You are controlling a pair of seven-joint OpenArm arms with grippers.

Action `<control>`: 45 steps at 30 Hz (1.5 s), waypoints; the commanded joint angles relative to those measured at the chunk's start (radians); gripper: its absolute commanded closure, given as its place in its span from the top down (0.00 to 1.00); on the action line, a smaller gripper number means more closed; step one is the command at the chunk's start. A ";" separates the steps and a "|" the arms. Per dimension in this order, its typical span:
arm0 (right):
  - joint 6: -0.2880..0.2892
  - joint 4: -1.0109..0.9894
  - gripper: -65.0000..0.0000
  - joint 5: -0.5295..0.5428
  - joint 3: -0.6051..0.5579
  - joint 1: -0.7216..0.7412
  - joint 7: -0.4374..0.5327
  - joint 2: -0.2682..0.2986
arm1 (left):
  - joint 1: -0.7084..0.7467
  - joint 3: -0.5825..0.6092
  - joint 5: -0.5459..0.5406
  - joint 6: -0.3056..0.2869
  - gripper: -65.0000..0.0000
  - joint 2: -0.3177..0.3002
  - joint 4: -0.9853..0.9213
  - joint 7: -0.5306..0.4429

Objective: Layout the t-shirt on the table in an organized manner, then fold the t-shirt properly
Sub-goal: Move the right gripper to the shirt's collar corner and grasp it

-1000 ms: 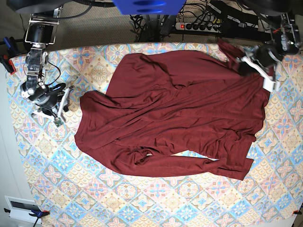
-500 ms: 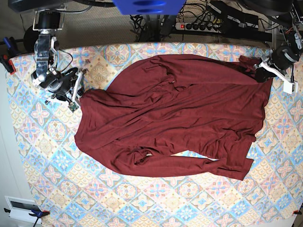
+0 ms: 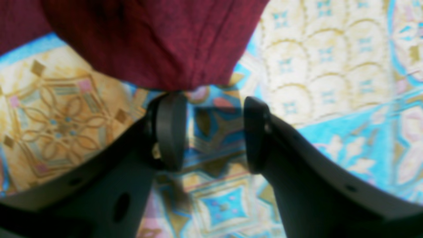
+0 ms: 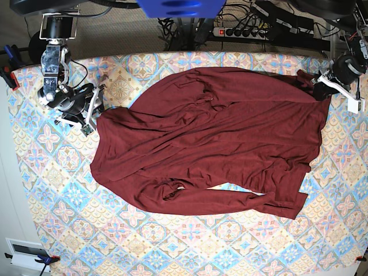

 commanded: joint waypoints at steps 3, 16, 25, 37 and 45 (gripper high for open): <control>0.000 0.006 0.42 0.077 0.010 0.013 0.014 0.016 | 0.000 -0.010 -0.010 -0.003 0.00 -0.015 0.012 -0.018; 0.000 0.003 0.42 0.227 0.067 0.088 0.007 0.014 | 0.000 -0.010 -0.010 -0.003 0.00 -0.015 0.012 -0.016; 0.000 0.003 0.42 0.236 0.076 0.086 0.004 0.014 | 0.000 -0.007 -0.010 -0.003 0.00 -0.015 0.012 -0.016; 0.000 0.000 0.42 0.299 0.189 0.031 -0.007 -0.010 | 0.000 -0.007 -0.010 -0.003 0.00 -0.013 0.012 -0.018; 0.000 -0.123 0.42 0.362 0.246 0.037 -0.055 -0.033 | -0.029 -0.004 -0.010 -0.003 0.00 -0.013 -0.001 -0.016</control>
